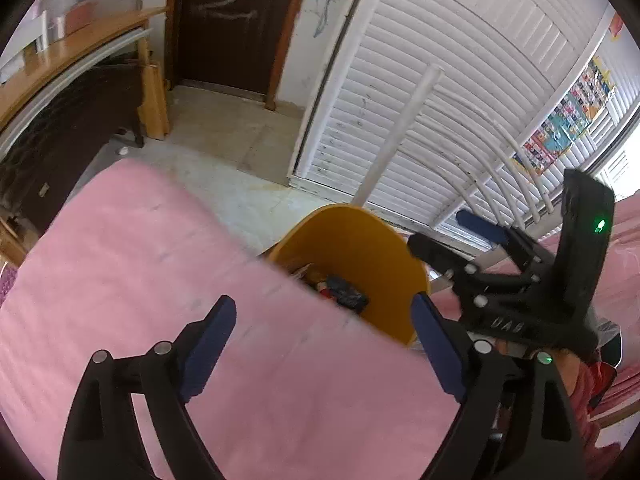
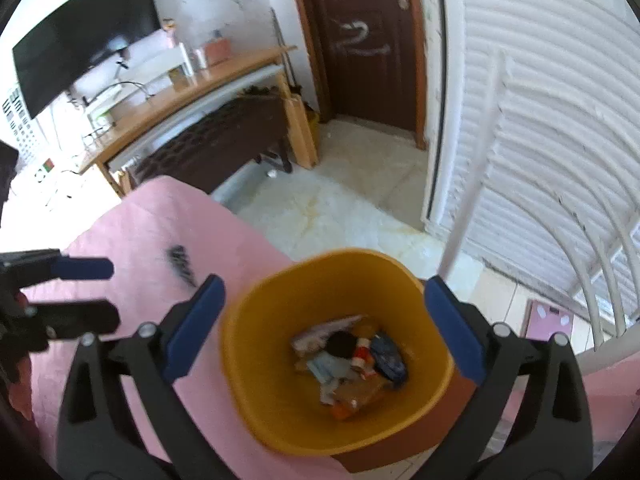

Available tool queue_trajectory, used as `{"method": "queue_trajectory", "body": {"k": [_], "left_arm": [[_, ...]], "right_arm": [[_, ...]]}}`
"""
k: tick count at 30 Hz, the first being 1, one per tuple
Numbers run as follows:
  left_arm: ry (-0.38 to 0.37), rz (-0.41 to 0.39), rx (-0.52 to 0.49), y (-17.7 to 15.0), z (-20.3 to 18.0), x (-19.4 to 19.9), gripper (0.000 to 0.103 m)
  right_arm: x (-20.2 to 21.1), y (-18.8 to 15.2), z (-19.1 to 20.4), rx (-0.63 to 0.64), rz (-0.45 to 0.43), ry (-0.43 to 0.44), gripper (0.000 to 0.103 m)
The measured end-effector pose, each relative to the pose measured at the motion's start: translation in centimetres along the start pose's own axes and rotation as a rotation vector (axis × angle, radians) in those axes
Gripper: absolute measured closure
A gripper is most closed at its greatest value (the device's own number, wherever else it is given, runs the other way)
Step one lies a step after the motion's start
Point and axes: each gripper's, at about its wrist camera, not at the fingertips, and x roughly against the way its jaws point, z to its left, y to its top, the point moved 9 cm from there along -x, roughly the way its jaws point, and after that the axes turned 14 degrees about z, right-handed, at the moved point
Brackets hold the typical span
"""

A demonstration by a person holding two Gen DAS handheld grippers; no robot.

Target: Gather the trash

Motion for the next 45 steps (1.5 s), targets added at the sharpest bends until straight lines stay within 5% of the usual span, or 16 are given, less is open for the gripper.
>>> {"method": "queue_trajectory", "body": {"k": [20,34,45], "left_arm": [[0.082,-0.211,0.130,-12.5,9.0,12.4,0.018],[0.082,-0.288,0.196,-19.1,9.1,14.9,0.018],[0.117,-0.332,0.240,-23.8,8.5,16.7,0.018]], "right_arm": [[5.6,-1.2,15.8,0.141,-0.113,0.071,0.006],[6.3,-4.5,22.9,0.259,-0.089,0.112,0.006],[10.3,-7.3,26.4,0.341,-0.153,0.131,0.006]]}}
